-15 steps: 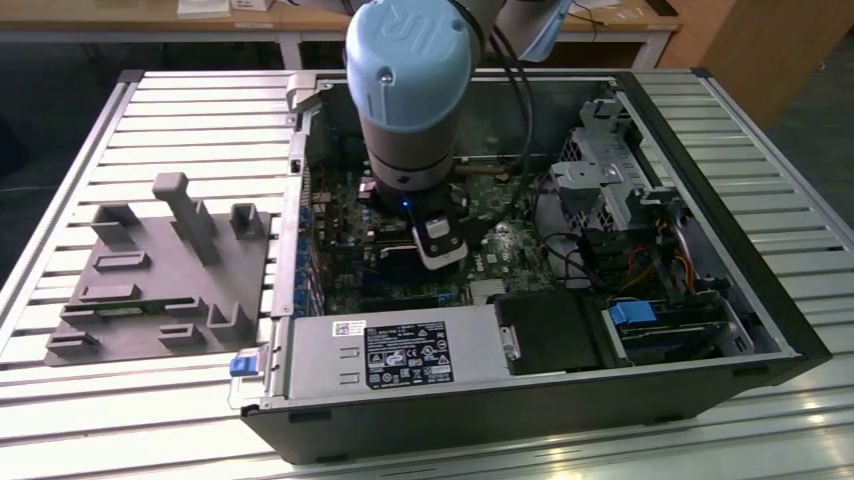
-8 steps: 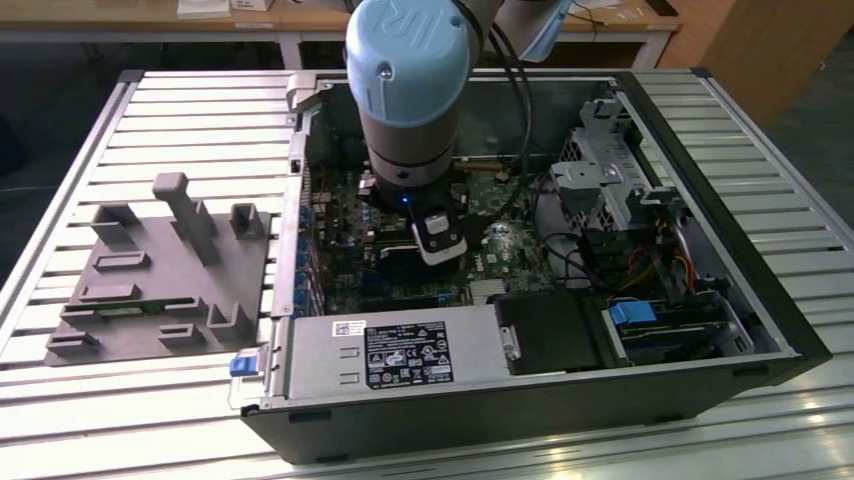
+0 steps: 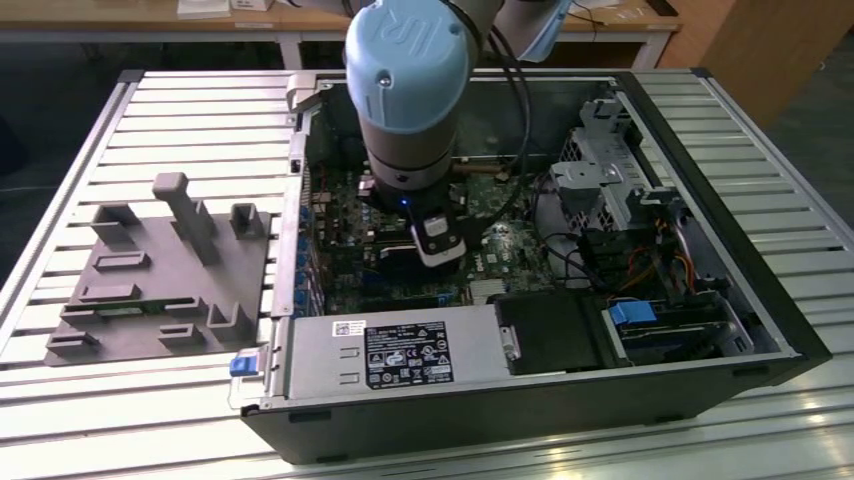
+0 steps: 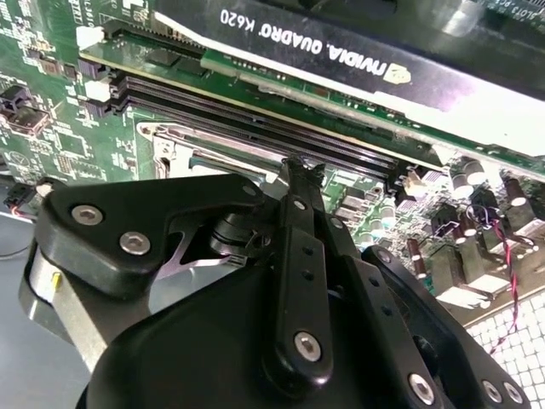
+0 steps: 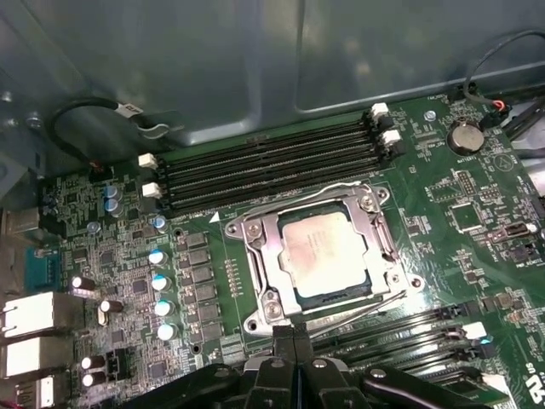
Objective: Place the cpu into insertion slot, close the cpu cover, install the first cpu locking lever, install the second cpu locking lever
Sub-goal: 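Install the second cpu locking lever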
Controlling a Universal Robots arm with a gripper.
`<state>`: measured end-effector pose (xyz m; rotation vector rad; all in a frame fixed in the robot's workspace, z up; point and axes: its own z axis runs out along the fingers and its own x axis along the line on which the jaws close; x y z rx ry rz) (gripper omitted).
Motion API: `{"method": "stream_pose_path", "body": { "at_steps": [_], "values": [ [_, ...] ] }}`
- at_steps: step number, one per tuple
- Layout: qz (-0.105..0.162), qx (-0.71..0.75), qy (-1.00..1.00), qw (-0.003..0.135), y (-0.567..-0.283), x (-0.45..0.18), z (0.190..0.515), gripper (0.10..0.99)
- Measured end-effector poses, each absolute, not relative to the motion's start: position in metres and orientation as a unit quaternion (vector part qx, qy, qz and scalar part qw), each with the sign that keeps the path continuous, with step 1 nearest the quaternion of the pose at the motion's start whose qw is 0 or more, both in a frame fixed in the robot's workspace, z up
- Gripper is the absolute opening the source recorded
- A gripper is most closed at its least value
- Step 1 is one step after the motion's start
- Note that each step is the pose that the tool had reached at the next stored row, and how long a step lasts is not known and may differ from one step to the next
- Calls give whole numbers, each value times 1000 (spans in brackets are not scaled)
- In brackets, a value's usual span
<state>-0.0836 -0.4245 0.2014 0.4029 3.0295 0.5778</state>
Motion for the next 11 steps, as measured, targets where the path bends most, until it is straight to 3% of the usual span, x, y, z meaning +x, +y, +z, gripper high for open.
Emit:
{"method": "stream_pose_path", "body": {
  "at_steps": [11],
  "values": [
    [190,130,973,15,-424,-89,195,102]
  ]
}}
